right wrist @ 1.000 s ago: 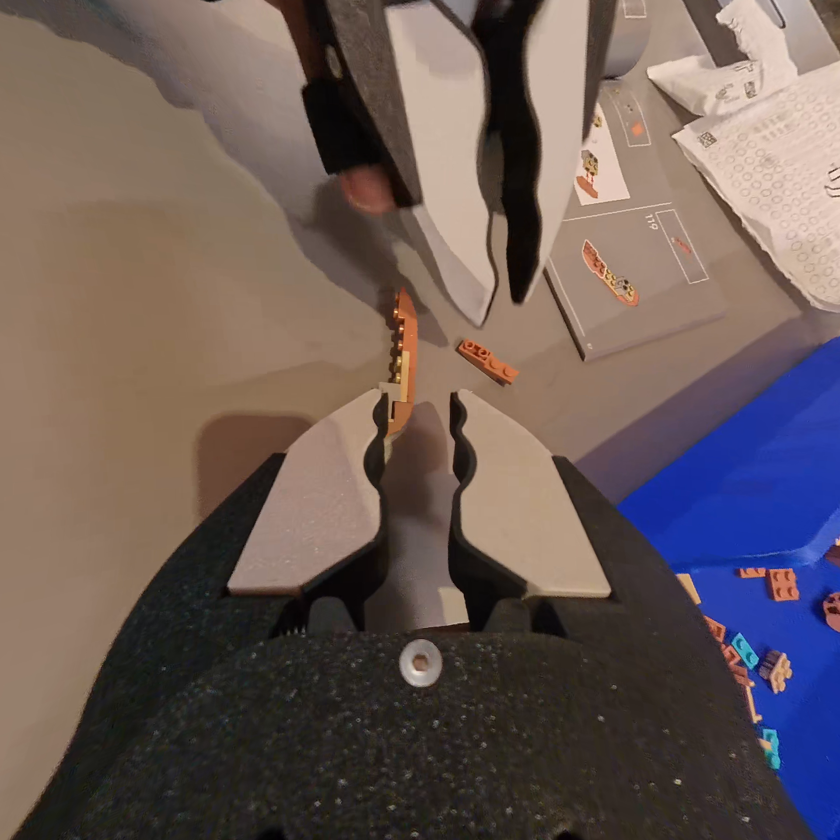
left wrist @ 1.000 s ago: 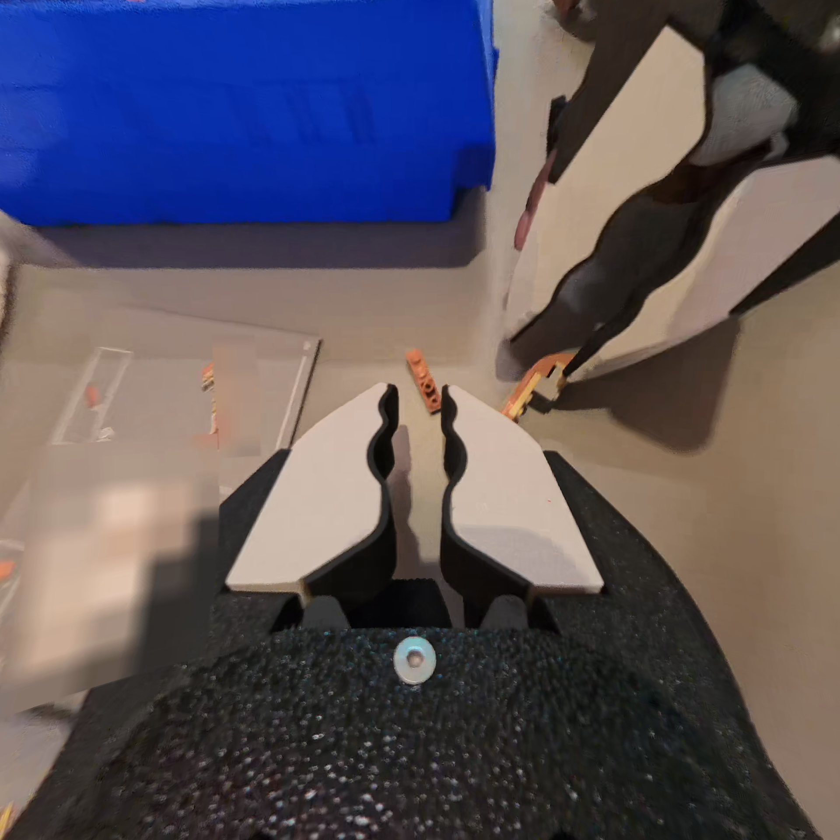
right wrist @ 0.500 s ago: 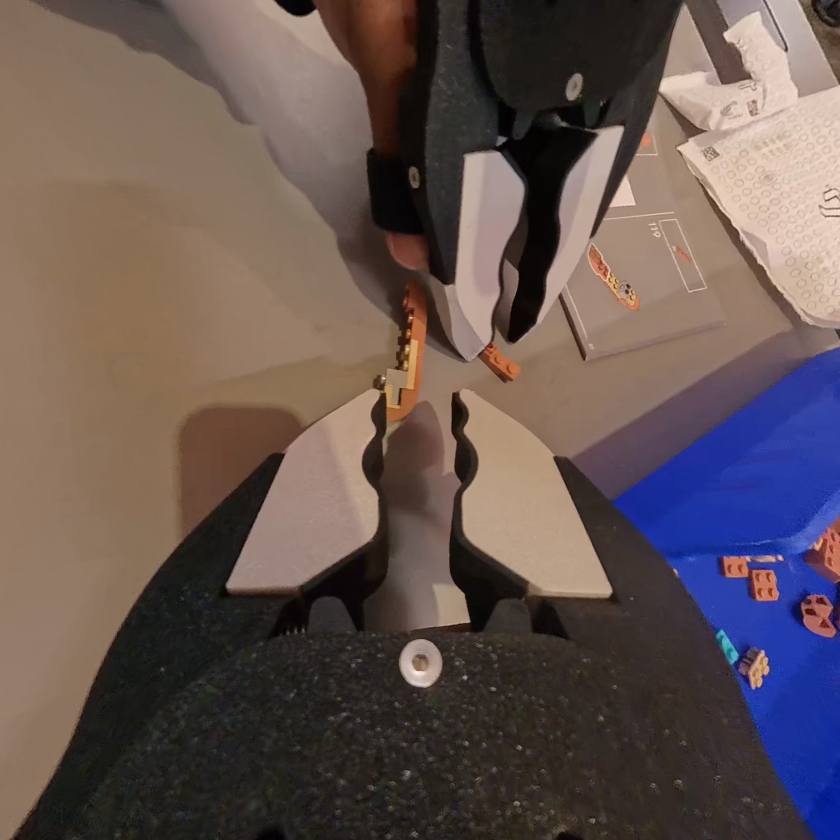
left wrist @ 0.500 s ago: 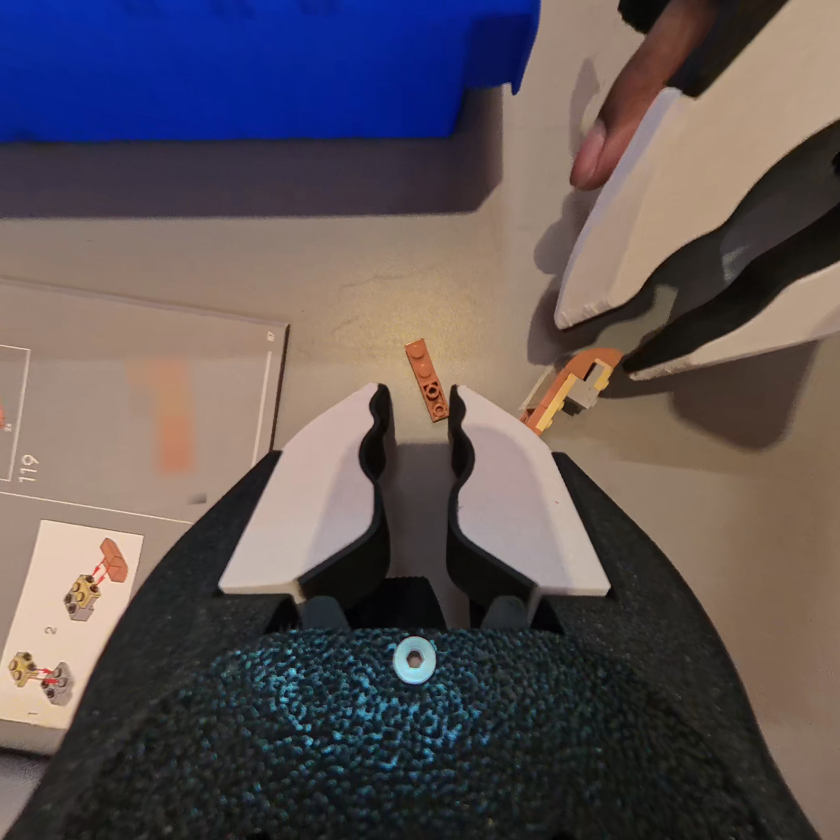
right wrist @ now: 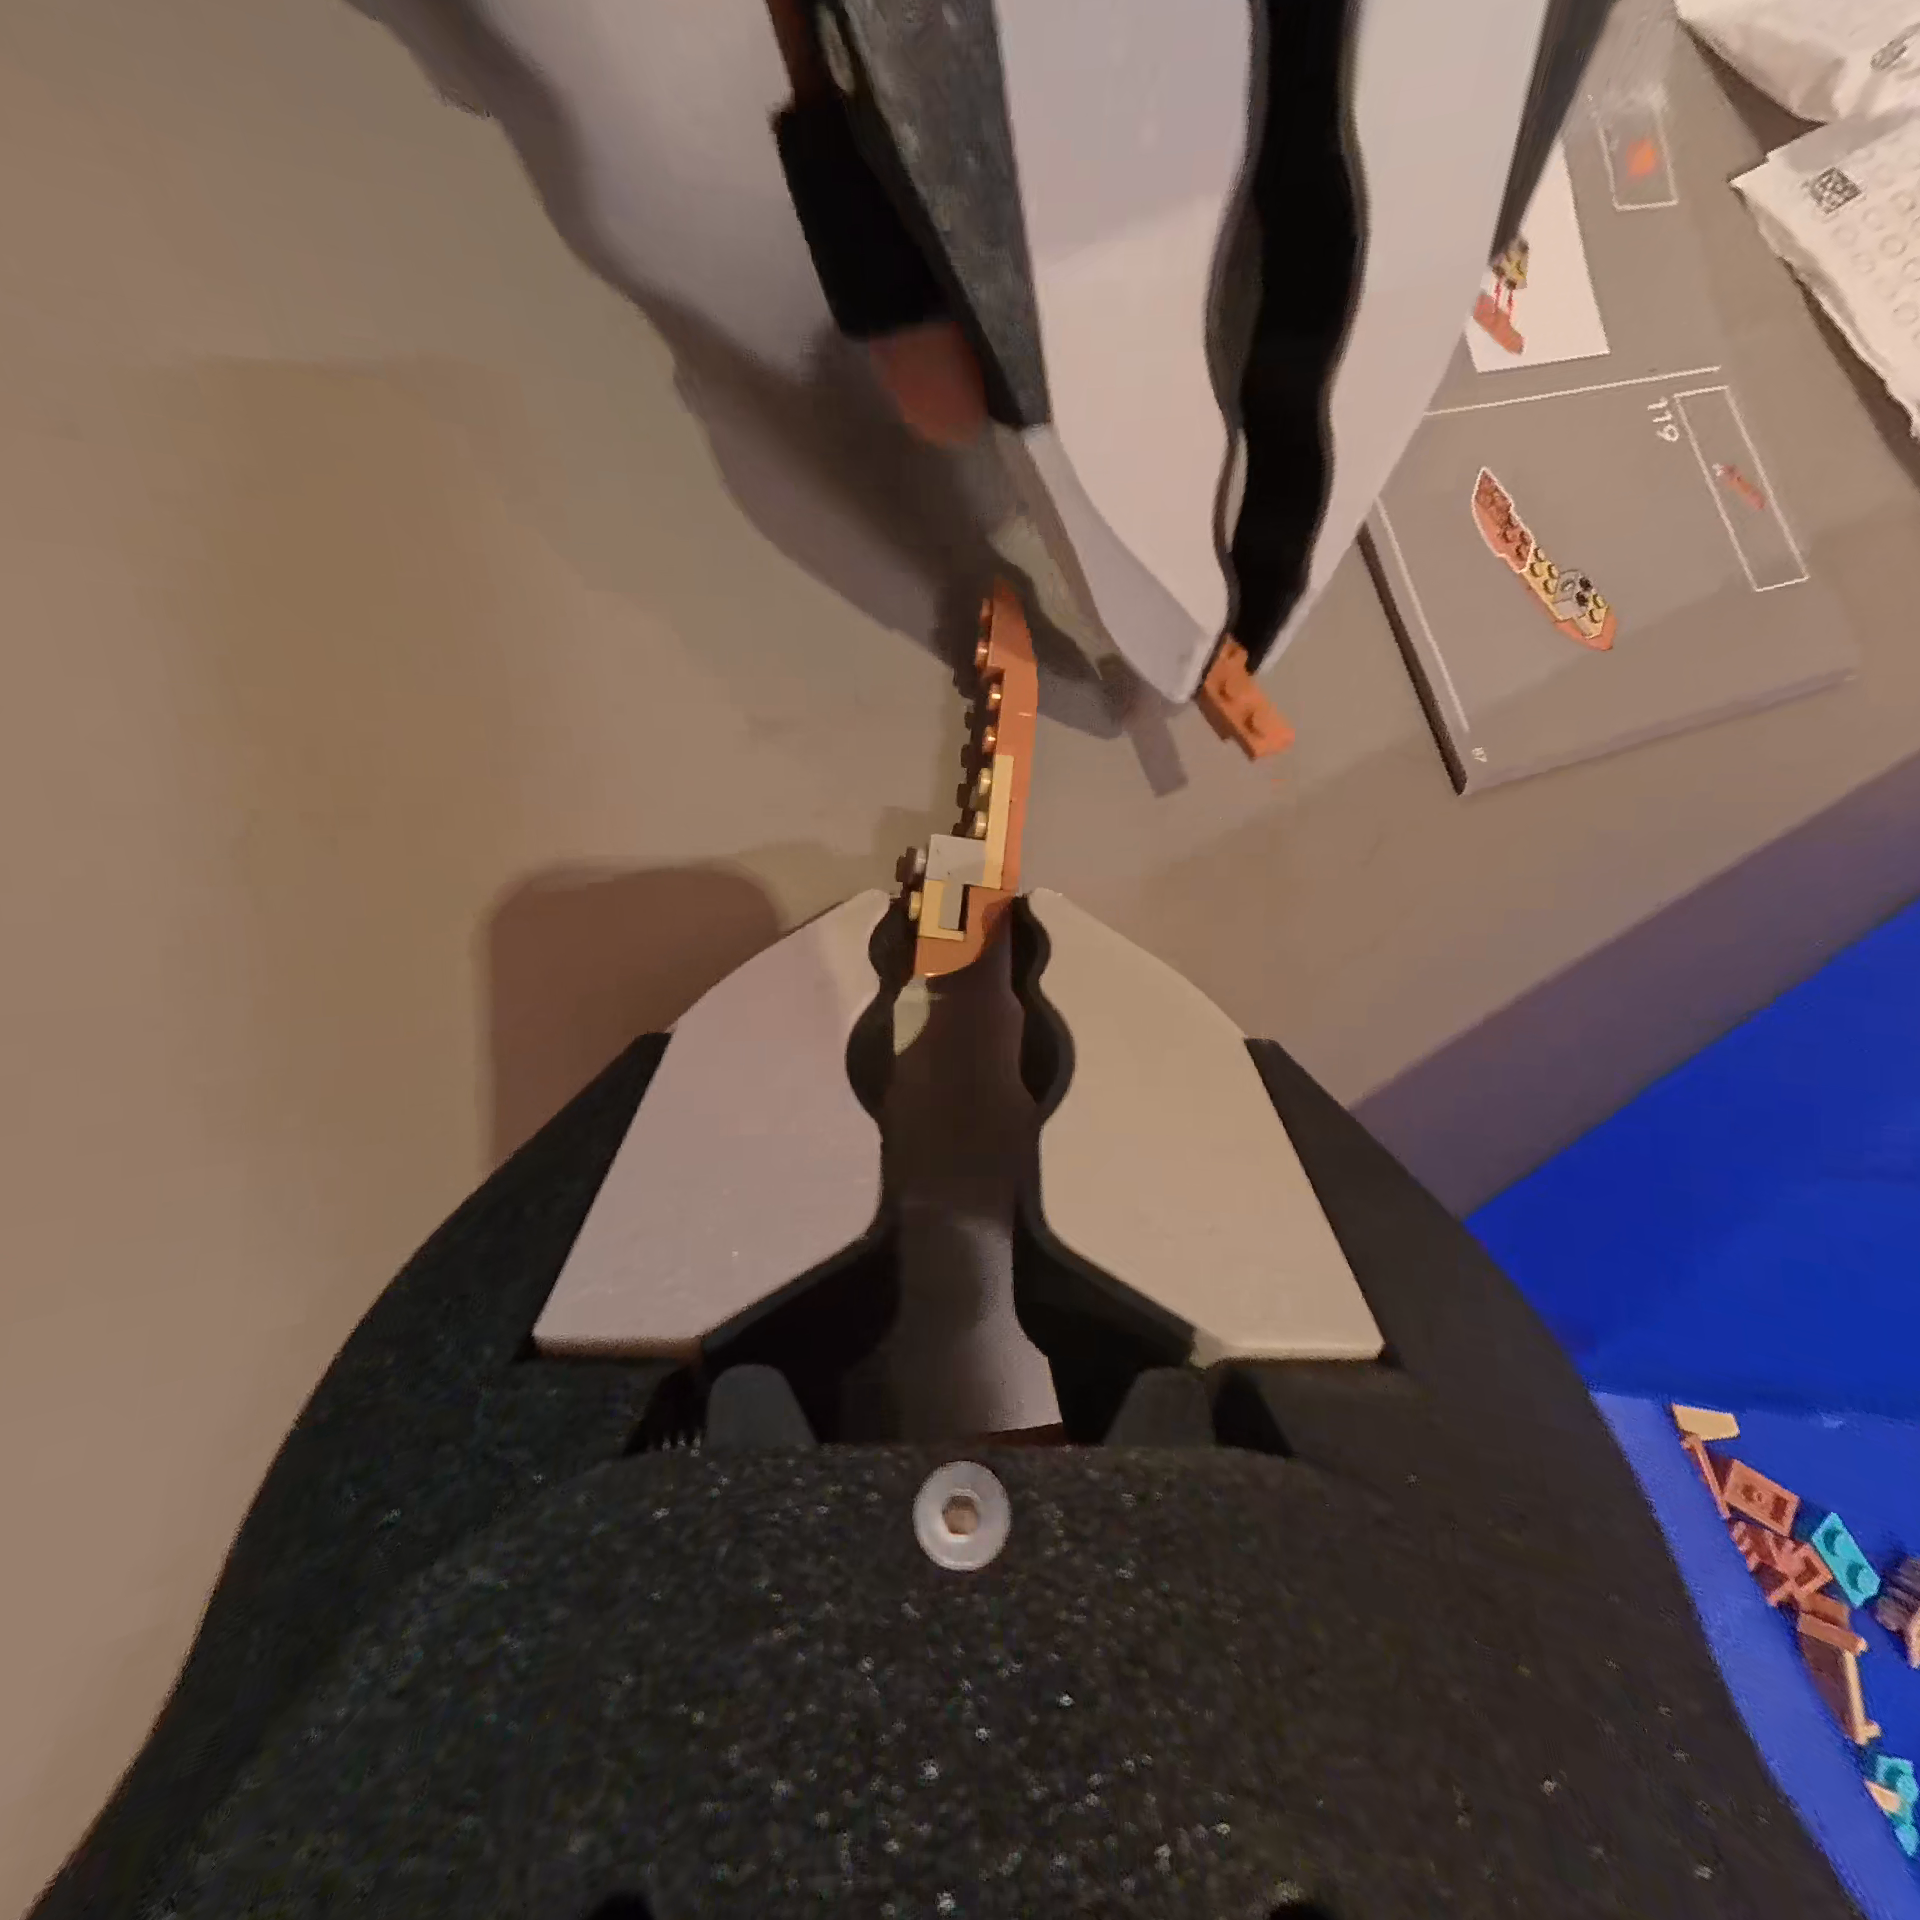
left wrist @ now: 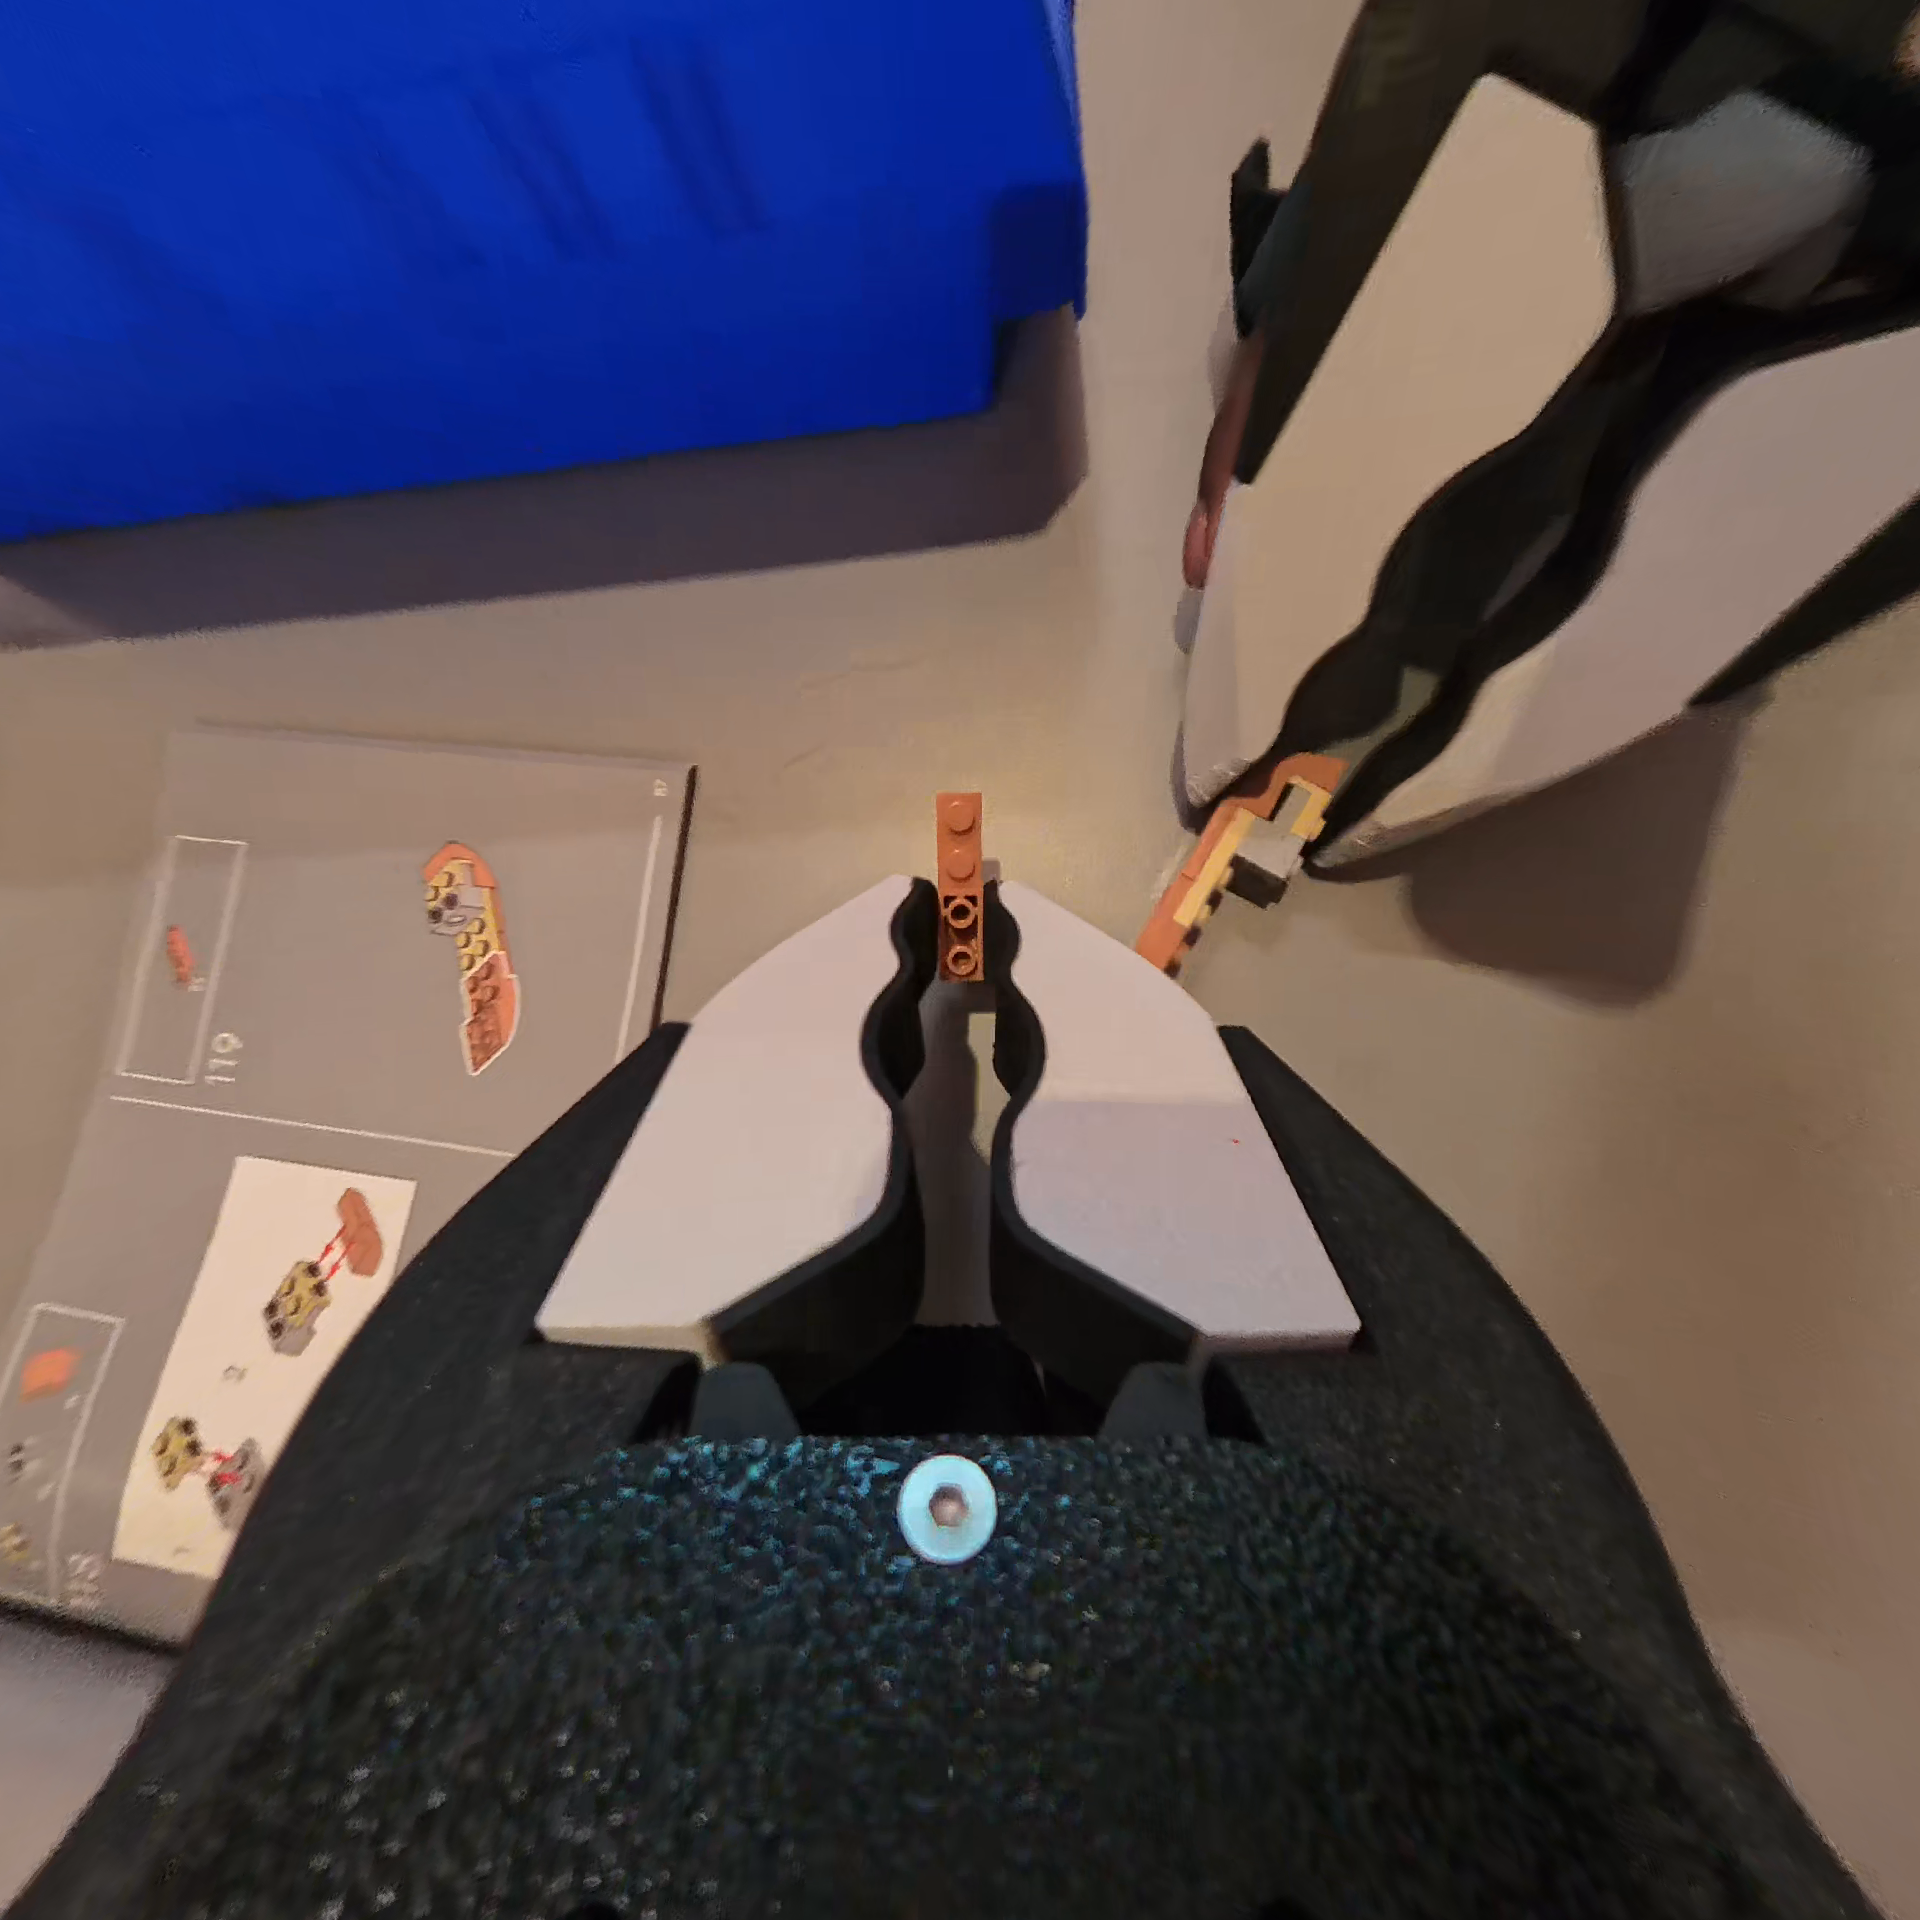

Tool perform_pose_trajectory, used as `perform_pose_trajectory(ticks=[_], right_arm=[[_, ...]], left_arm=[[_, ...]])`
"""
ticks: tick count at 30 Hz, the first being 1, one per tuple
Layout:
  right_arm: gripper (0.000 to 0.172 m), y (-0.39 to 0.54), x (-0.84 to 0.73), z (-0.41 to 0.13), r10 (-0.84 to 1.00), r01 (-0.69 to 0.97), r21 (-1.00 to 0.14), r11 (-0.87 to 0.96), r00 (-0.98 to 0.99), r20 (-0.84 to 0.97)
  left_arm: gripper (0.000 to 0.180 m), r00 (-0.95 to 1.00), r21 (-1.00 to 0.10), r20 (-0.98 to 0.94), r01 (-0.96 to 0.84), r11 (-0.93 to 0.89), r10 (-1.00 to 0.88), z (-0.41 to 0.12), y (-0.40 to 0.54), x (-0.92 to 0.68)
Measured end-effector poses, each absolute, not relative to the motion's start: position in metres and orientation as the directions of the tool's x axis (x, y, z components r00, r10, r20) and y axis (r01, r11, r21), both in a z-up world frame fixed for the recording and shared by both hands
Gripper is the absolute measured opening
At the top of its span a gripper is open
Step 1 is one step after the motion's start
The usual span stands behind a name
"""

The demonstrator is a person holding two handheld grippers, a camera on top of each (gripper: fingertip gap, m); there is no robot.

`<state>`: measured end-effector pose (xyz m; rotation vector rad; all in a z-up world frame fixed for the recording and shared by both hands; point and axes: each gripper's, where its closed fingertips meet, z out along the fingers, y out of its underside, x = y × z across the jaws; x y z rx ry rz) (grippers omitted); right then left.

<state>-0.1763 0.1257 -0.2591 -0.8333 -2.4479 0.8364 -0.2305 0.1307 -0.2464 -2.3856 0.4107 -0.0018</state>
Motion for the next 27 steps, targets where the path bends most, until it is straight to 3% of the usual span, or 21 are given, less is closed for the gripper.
perform_pose_trajectory(ticks=[3,8,11,20,27], right_arm=[[0.019,0.124,-0.174,-0.259,0.674,0.443,-0.672,0.593,-0.730,0.113],[0.019,0.108,-0.153,-0.253,0.632,0.654,-0.671,0.349,-0.693,-0.347],[0.019,0.116,-0.156,-0.252,0.645,0.687,-0.658,0.309,-0.660,-0.386],[0.032,0.139,-0.169,-0.260,0.740,0.605,-0.650,0.459,-0.665,-0.097],[0.026,0.136,-0.169,-0.237,0.546,0.238,-0.643,0.728,-0.768,0.334]], left_arm=[[0.008,0.942,-0.664,-0.131,-0.314,-0.679,-0.308,-0.241,0.119,-0.230],[0.008,0.888,-0.688,-0.127,-0.400,-0.605,-0.442,-0.235,0.093,-0.210],[0.008,0.782,-0.706,-0.191,-0.530,-0.470,-0.594,-0.229,0.077,-0.189],[0.008,0.775,-0.617,-0.188,-0.571,-0.542,-0.603,-0.263,0.081,-0.190],[0.008,0.797,-0.607,-0.208,-0.560,-0.564,-0.567,-0.264,0.082,-0.197]])
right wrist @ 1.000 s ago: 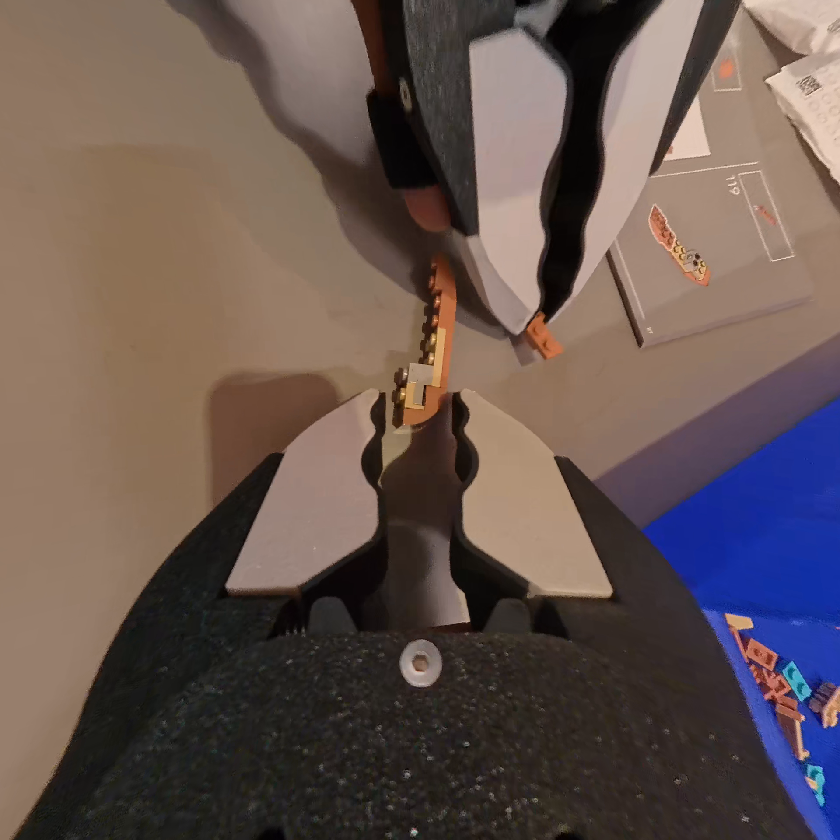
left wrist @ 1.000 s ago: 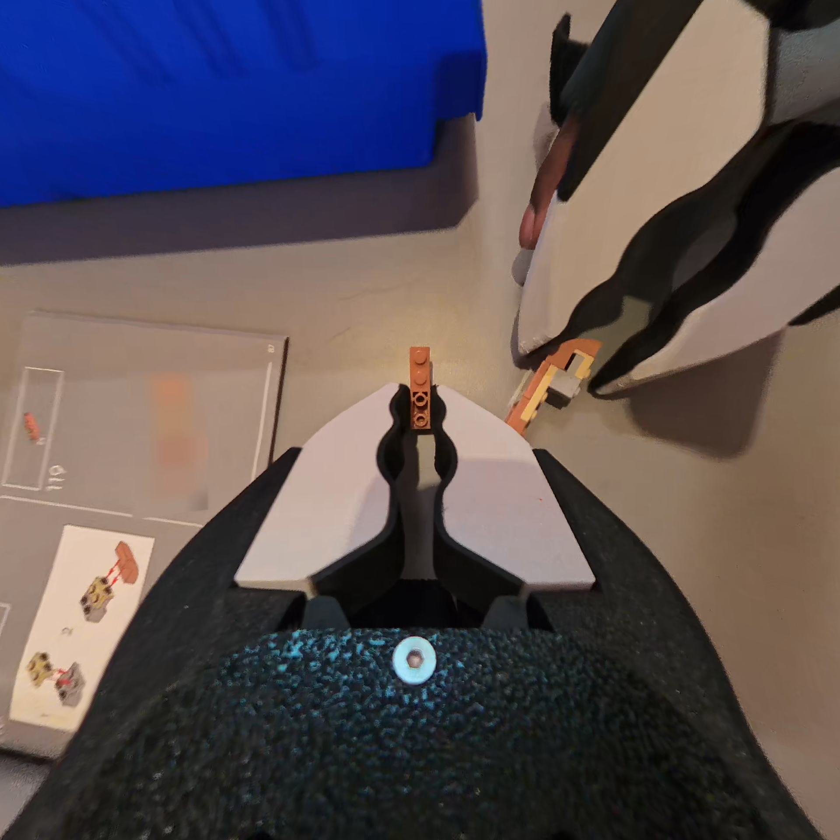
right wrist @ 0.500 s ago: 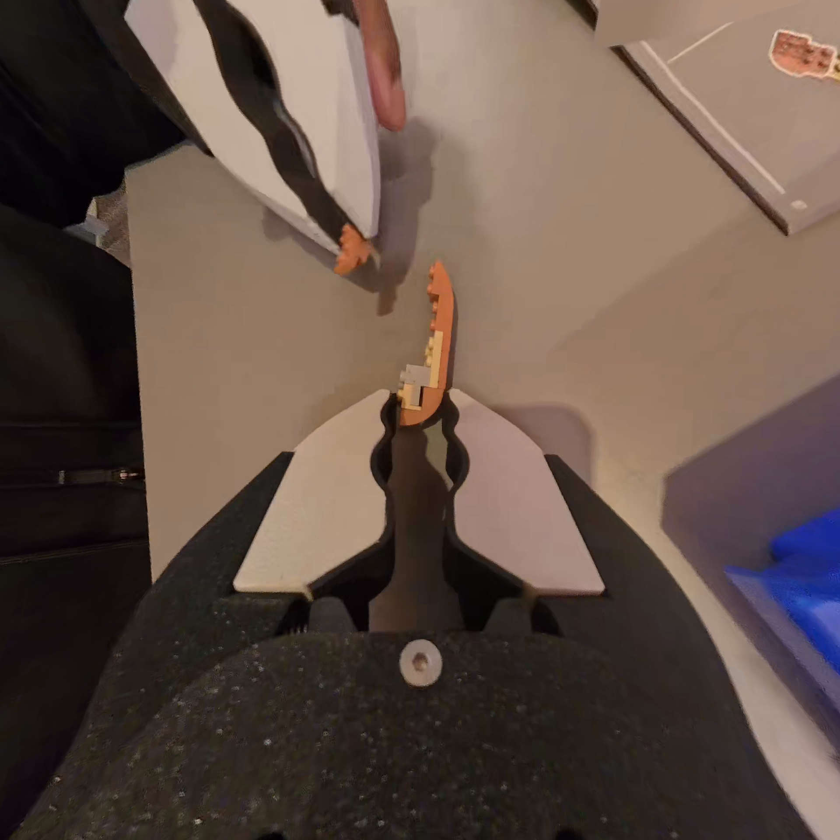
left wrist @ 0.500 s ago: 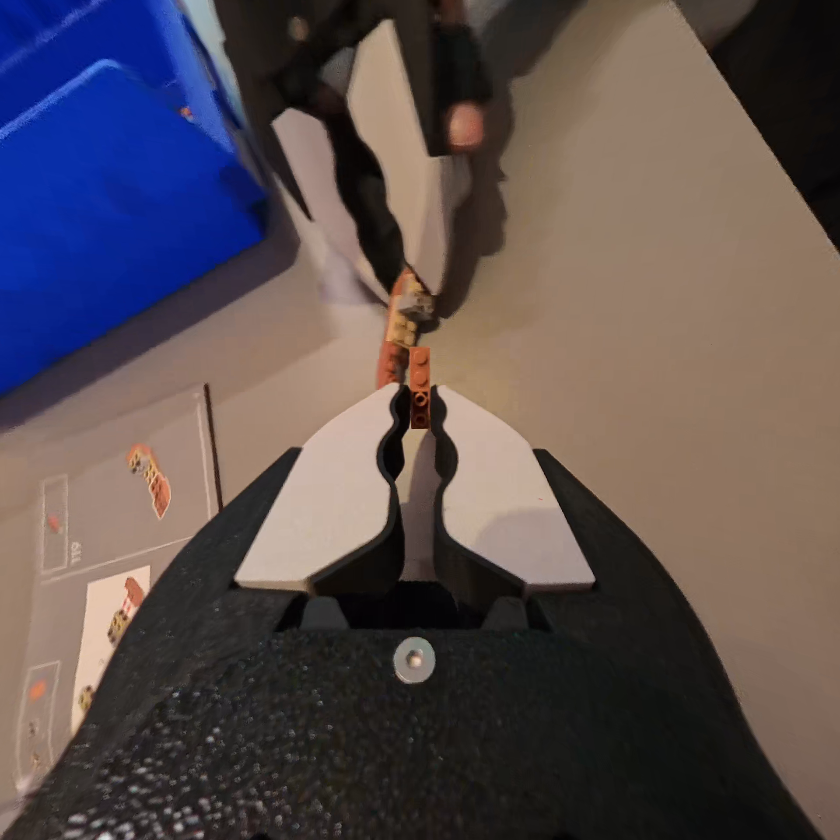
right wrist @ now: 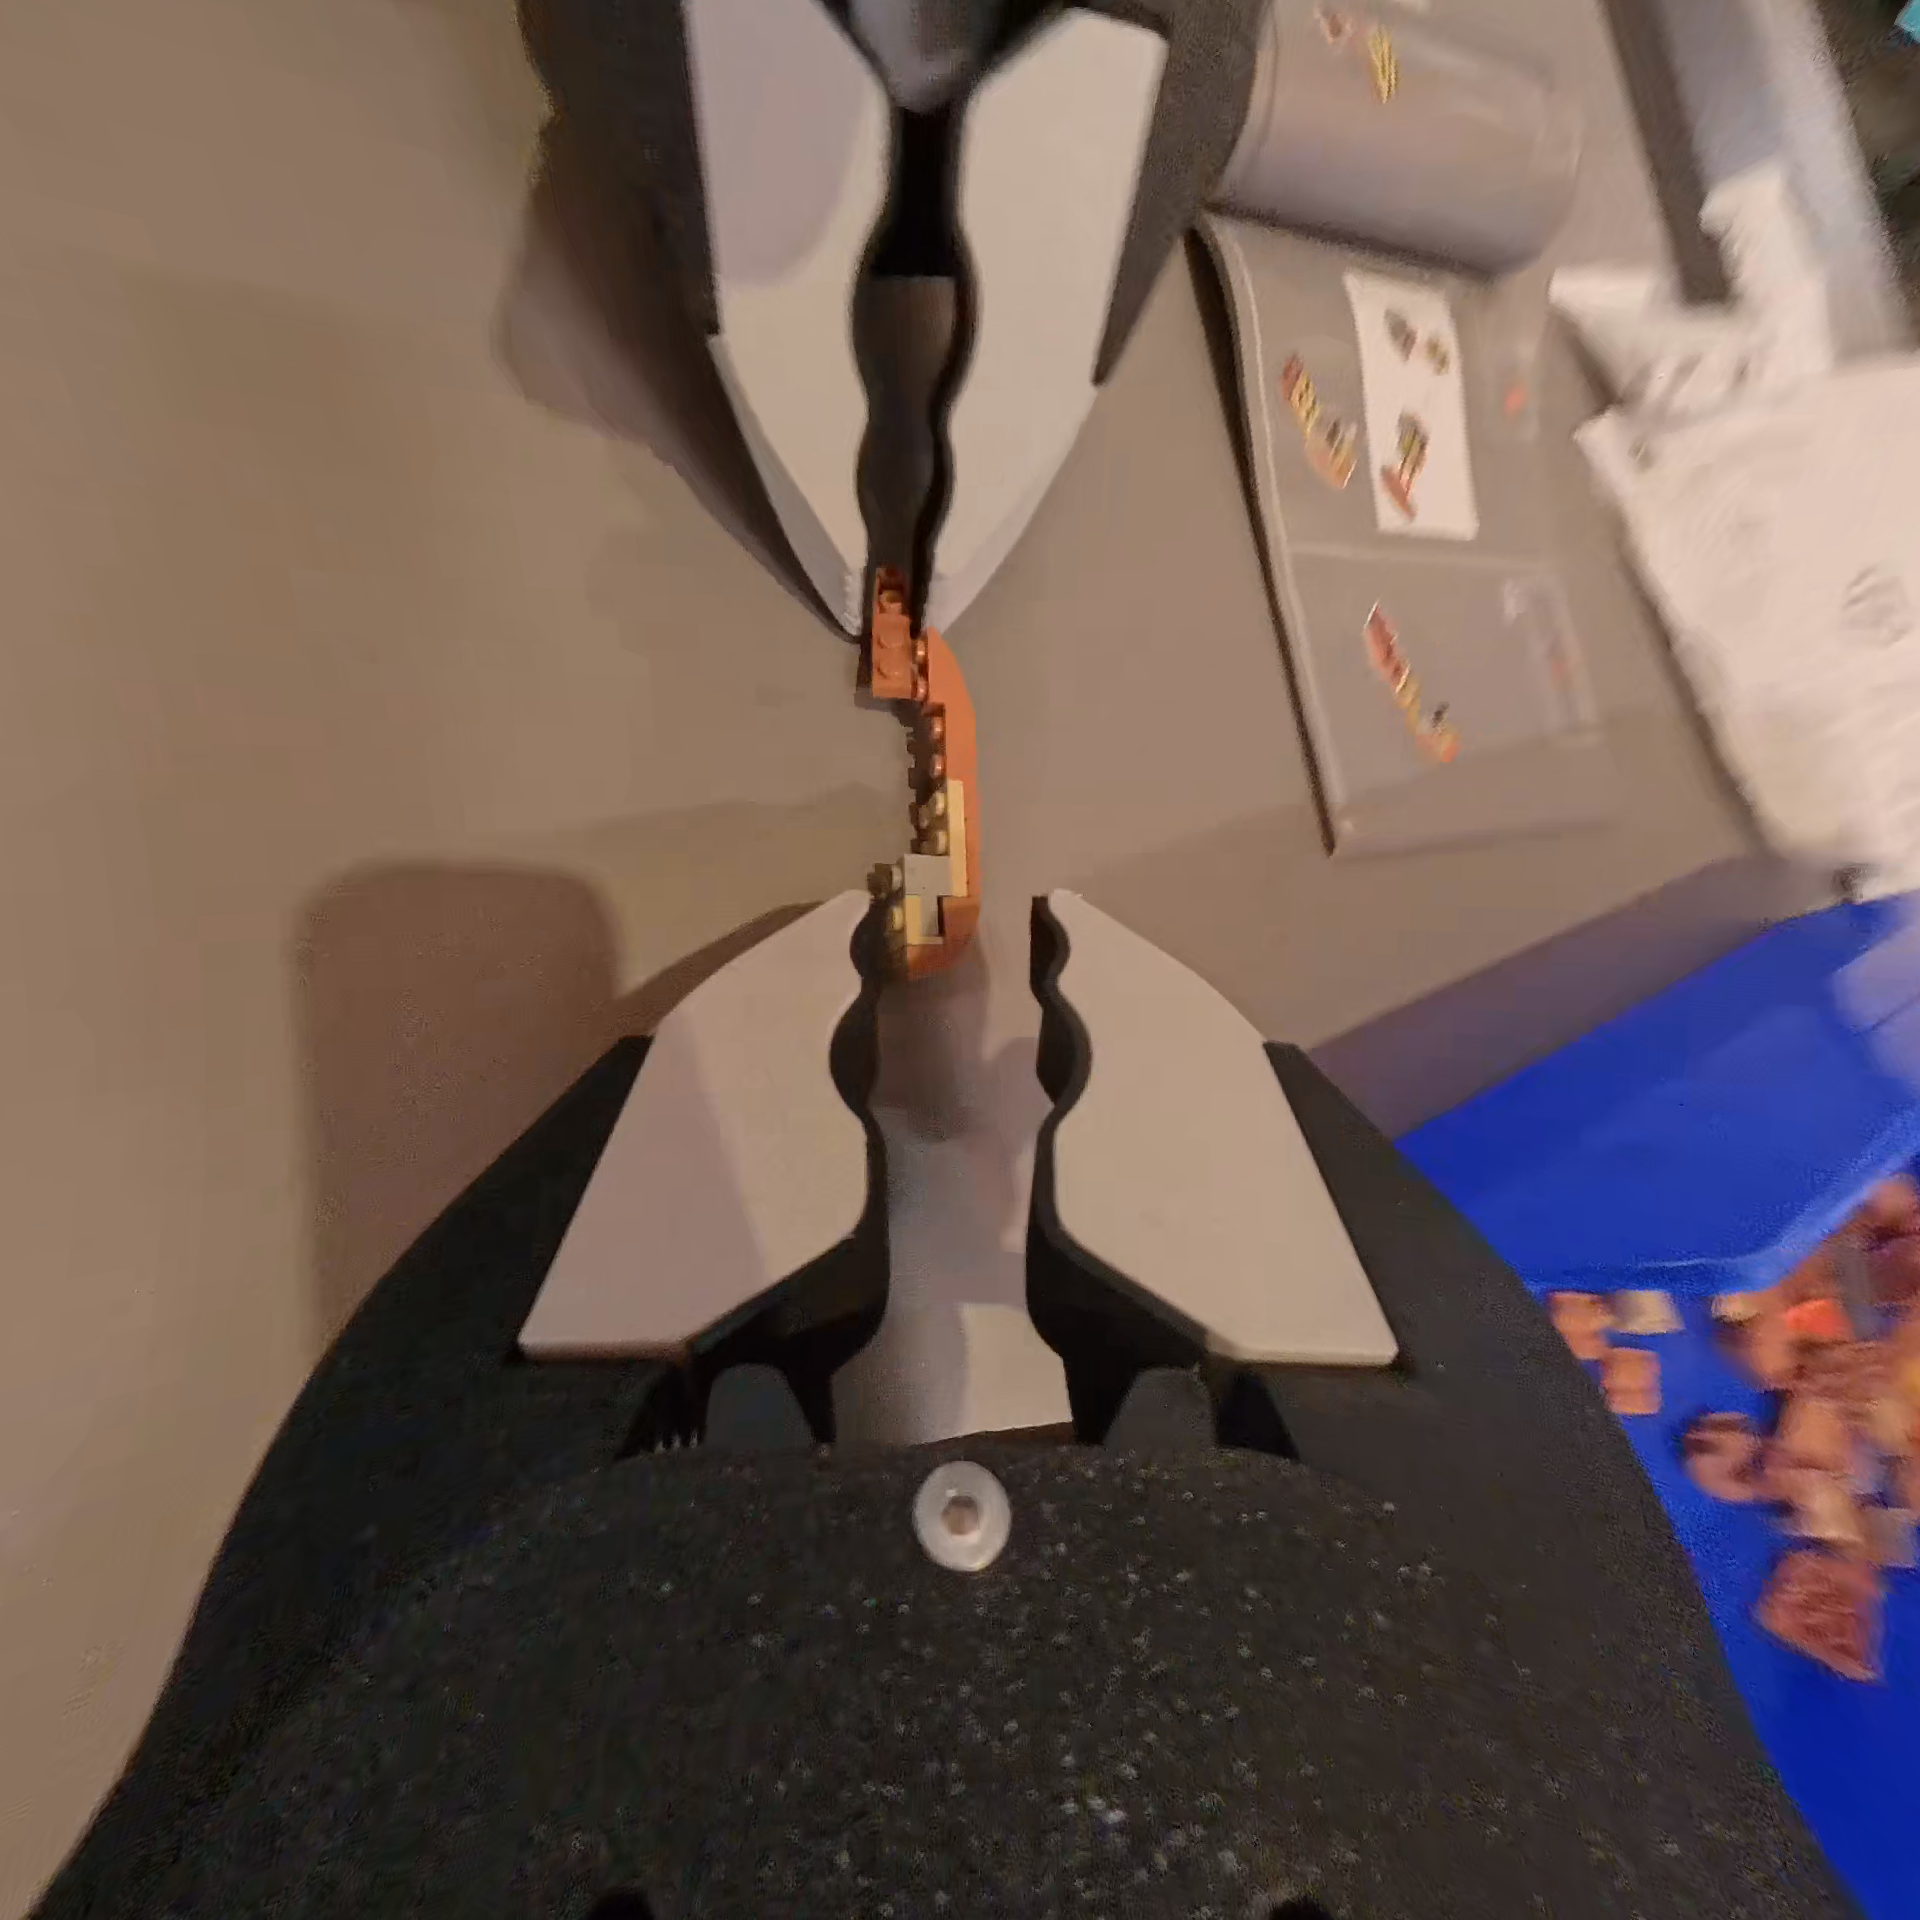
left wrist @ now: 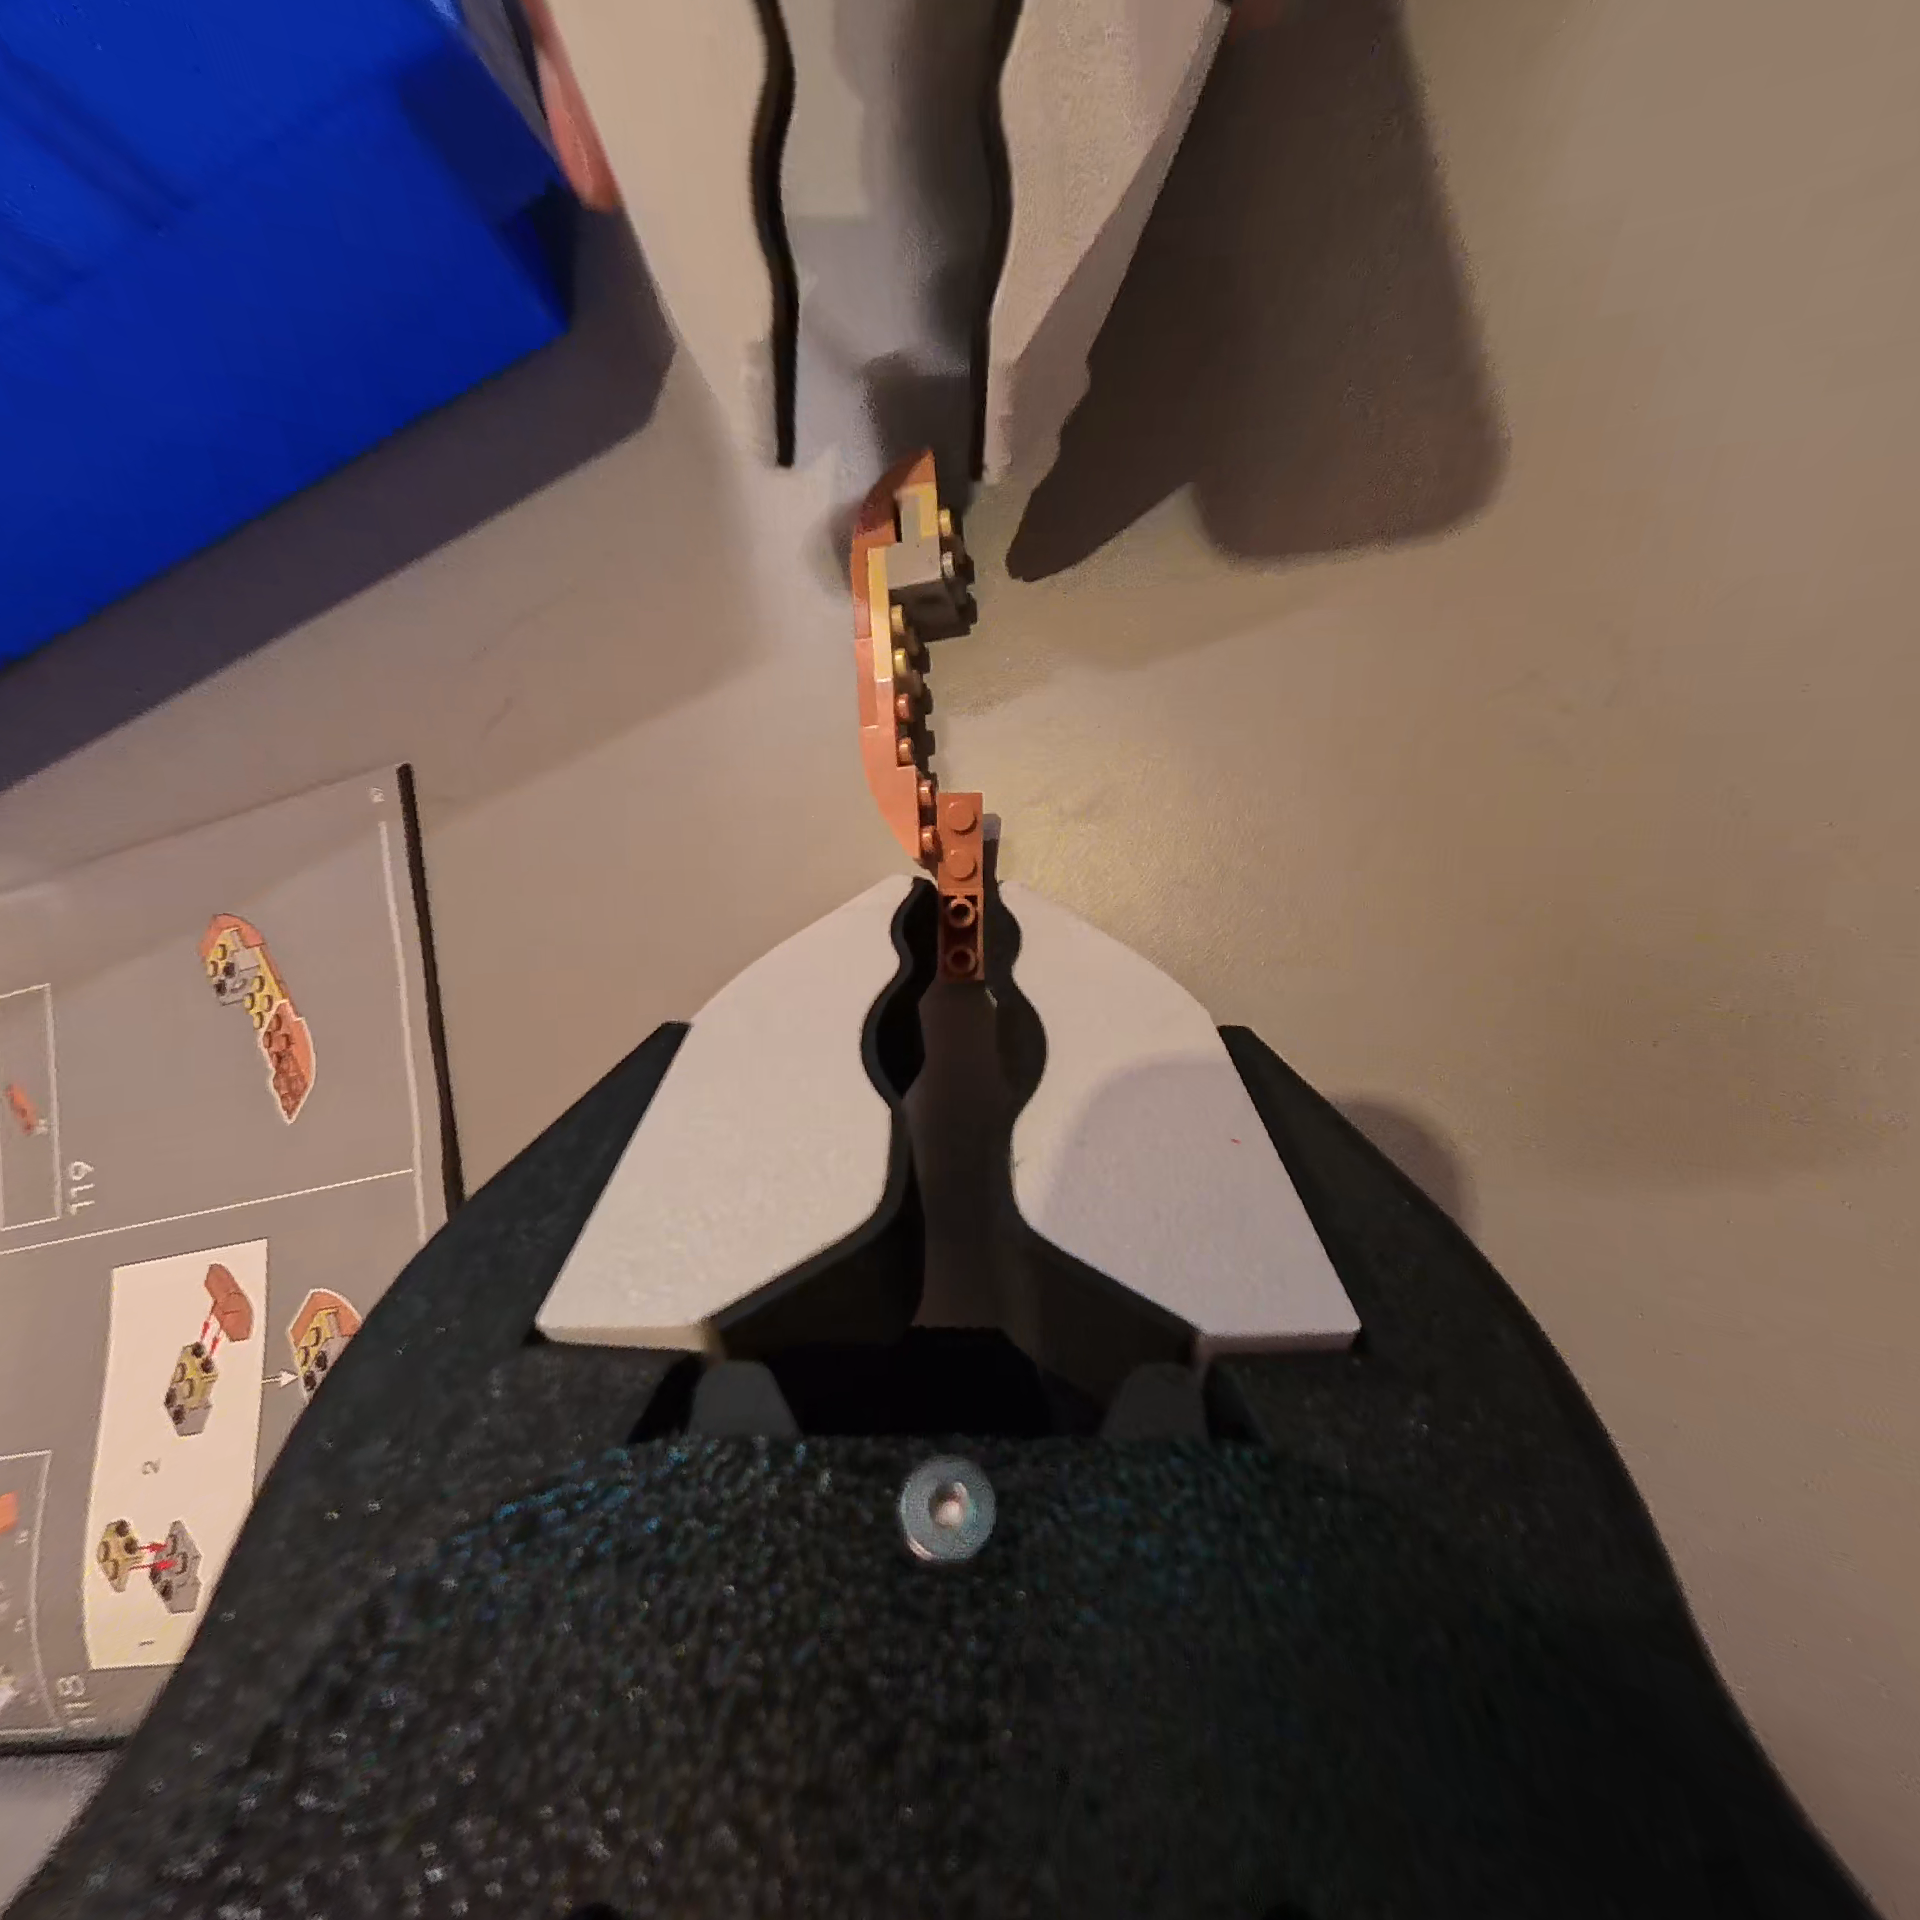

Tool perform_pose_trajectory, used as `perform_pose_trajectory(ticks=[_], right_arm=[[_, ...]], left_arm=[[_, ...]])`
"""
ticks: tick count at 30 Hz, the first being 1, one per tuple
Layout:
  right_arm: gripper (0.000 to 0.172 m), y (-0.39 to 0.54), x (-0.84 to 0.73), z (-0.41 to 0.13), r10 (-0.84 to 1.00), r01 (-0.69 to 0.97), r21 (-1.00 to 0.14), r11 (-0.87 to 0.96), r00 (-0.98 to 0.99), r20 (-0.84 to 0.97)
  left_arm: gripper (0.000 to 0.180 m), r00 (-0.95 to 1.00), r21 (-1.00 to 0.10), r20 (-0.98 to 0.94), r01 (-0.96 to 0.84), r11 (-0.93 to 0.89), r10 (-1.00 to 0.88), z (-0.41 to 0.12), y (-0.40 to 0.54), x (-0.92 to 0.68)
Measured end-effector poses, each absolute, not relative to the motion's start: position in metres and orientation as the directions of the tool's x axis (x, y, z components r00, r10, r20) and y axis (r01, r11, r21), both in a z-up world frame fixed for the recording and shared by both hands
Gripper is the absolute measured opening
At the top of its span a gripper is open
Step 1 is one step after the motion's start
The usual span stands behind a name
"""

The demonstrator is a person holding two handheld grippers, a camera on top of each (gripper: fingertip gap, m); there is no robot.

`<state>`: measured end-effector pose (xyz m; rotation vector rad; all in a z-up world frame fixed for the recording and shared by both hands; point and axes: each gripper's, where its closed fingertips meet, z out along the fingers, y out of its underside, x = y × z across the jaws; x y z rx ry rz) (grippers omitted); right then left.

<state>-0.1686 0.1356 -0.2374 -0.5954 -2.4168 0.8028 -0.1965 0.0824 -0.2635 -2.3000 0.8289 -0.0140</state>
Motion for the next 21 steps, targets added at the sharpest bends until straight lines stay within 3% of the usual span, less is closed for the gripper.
perform_pose_trajectory(ticks=[6,14,21], right_arm=[[0.011,0.126,-0.161,-0.243,0.241,-0.074,-0.431,0.899,-0.738,0.630],[0.012,0.130,-0.169,-0.247,0.358,0.051,-0.503,0.863,-0.764,0.537],[0.011,0.126,-0.172,-0.250,0.488,0.211,-0.601,0.771,-0.802,0.345]], left_arm=[[0.008,0.801,-0.604,-0.208,-0.556,-0.571,-0.561,-0.263,0.083,-0.197],[0.008,0.796,-0.597,-0.219,-0.567,-0.568,-0.564,-0.261,0.081,-0.197],[0.008,0.799,-0.585,-0.223,-0.568,-0.579,-0.559,-0.261,0.080,-0.199]])
